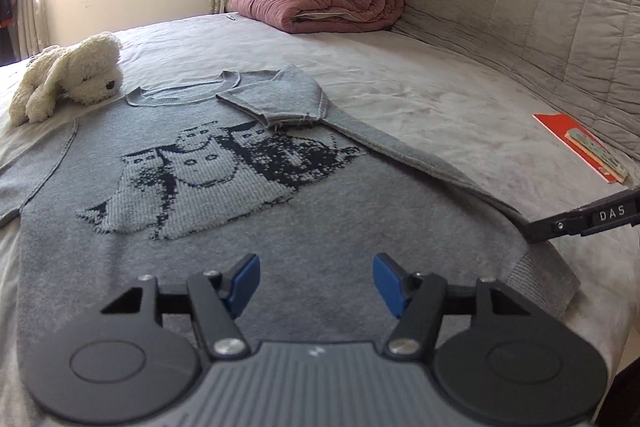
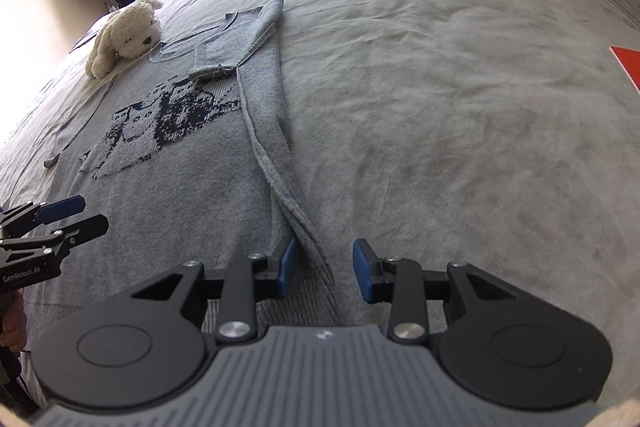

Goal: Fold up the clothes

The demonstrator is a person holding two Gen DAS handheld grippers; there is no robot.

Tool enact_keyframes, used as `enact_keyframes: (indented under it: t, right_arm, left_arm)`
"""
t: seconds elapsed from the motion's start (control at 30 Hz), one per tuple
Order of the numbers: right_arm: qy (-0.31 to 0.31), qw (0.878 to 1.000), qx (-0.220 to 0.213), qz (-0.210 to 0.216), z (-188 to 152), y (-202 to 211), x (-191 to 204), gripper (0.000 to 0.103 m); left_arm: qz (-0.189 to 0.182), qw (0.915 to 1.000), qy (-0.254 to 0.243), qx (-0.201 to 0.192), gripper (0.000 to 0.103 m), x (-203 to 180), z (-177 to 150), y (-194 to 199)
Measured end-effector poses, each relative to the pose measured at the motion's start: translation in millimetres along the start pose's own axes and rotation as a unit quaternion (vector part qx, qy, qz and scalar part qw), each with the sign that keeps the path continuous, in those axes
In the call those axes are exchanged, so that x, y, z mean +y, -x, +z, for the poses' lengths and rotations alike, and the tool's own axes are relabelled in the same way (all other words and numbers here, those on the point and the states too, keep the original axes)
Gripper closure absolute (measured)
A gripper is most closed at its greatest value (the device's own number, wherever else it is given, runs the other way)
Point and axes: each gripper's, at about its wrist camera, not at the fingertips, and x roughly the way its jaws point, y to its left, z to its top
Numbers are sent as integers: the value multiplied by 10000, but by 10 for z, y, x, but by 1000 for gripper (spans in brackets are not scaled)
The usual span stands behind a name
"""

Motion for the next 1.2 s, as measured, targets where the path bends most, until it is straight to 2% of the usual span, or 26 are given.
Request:
enact_keyframes:
  t: [0.1,0.2,0.27,0.3,0.37,0.4,0.63,0.83,0.97,1.07,1.2]
  right_arm:
    - [-13,10000,-43,-4,-211,64,-58,67]
    - [-115,9998,-161,70,-356,116,-105,73]
    - [-167,9996,-214,126,-415,154,-118,76]
    - [-100,9996,-220,161,-416,166,-97,81]
    - [46,9994,-232,262,-421,183,-64,96]
    - [81,9993,-240,276,-429,193,-64,98]
    - [121,9970,-428,636,-431,379,-108,99]
    - [405,9929,-528,986,-402,458,36,99]
    - [900,9876,-516,1180,-372,458,231,99]
    - [1325,9820,-416,1283,-363,431,361,99]
    - [1628,9770,-281,1344,-354,363,430,99]
  left_arm:
    - [-357,9991,-209,-48,58,-228,-79,6]
    - [-720,9971,-208,-124,66,-444,-170,-20]
    - [-975,9950,-153,-132,67,-563,-239,-46]
    - [-1104,9937,-131,-130,68,-621,-274,-60]
    - [-1319,9911,-130,-132,68,-736,-345,-89]
    - [-1358,9905,-190,-133,68,-782,-381,-105]
    - [-1613,9853,-545,-138,64,-972,-549,-121]
    - [-2132,9721,-973,126,58,-1103,-613,-79]
    - [-2621,9585,-955,591,56,-1009,-542,-17]
    - [-3055,9443,-763,957,51,-824,-444,41]
    - [-3195,9431,-49,918,45,-338,-271,135]
